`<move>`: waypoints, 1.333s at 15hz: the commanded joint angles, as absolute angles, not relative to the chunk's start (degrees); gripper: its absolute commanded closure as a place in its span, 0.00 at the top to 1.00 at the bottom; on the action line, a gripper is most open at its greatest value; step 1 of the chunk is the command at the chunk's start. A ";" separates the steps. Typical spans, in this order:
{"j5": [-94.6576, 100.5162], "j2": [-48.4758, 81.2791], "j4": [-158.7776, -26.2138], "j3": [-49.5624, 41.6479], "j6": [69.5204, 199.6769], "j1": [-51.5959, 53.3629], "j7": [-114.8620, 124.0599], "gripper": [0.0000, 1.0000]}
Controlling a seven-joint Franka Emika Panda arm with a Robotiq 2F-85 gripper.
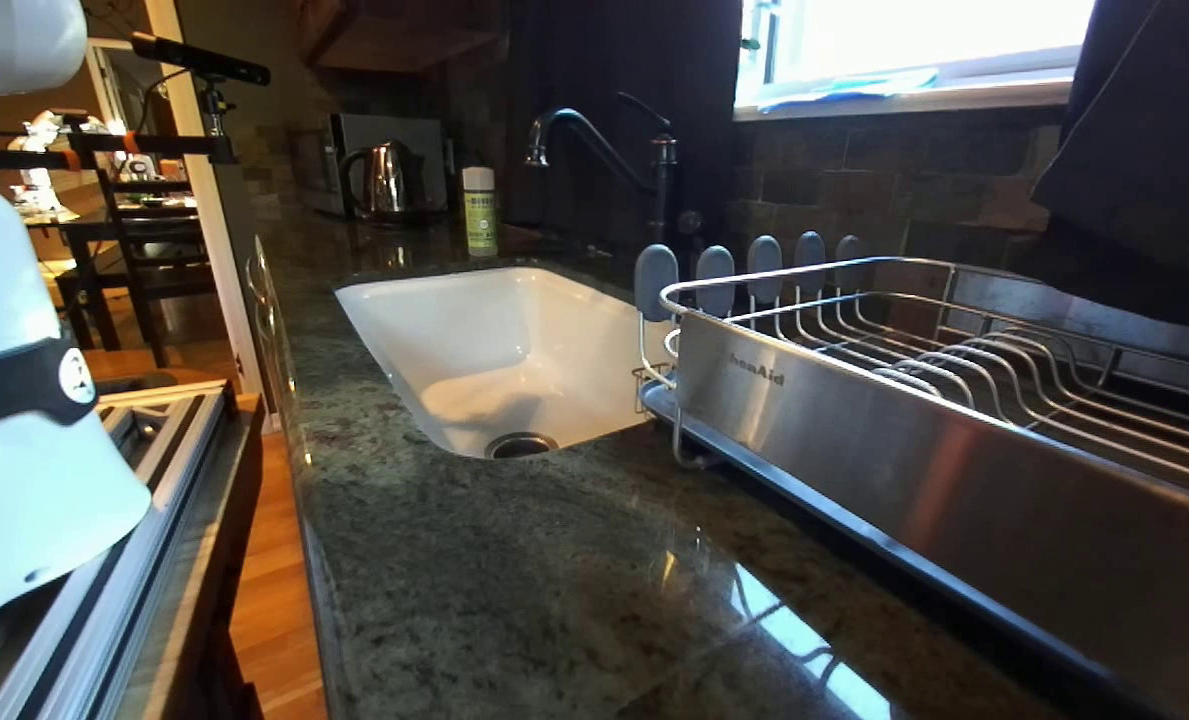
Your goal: Draw the right curtain to the right.
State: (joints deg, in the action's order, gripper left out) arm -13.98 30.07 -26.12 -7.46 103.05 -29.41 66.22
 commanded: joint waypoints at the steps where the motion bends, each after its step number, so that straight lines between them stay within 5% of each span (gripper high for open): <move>1: -13.58 29.90 -26.36 -6.98 103.14 -29.54 66.27 0.01; 20: -22.90 45.03 -24.48 5.06 150.73 -24.89 52.98 0.01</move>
